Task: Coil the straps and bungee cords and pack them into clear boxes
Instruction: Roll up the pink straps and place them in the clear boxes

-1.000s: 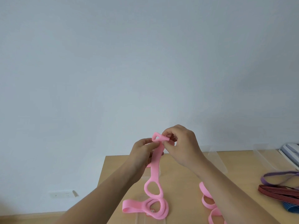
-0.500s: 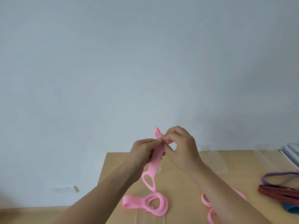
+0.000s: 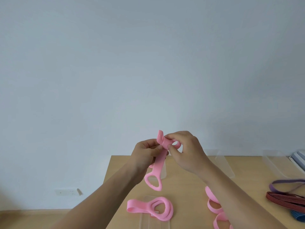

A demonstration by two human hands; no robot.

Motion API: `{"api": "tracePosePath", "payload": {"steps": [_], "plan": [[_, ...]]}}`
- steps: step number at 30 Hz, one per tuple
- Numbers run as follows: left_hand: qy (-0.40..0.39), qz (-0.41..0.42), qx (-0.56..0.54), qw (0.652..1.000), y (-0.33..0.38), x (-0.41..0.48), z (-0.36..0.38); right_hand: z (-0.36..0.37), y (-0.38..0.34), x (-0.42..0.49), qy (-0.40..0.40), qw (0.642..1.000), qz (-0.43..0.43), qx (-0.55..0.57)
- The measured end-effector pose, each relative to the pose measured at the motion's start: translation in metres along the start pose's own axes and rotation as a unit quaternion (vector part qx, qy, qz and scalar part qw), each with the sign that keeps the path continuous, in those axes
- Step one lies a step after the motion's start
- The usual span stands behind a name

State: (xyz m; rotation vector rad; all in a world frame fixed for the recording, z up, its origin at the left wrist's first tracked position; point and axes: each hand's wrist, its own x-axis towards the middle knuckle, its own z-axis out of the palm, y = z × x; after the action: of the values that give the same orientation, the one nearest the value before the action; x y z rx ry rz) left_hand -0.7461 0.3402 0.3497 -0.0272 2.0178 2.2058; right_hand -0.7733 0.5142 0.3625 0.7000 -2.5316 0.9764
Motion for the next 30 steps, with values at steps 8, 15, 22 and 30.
{"api": "tracePosePath", "payload": {"steps": [8,15,22,30], "plan": [[0.008,-0.057,0.026,0.998,0.005,0.000,-0.002,-0.003,-0.003,0.000,0.030,1.000,0.005,-0.008],[0.031,-0.114,-0.034,0.992,0.012,0.002,-0.002,0.007,0.002,-0.004,0.070,0.997,-0.007,-0.034],[-0.038,-0.061,-0.010,0.997,0.009,0.002,-0.003,0.015,0.004,-0.005,0.082,0.996,-0.032,-0.015],[-0.015,-0.039,-0.042,0.998,0.003,0.003,-0.006,0.012,0.001,-0.006,0.065,0.997,-0.035,0.032]]}}
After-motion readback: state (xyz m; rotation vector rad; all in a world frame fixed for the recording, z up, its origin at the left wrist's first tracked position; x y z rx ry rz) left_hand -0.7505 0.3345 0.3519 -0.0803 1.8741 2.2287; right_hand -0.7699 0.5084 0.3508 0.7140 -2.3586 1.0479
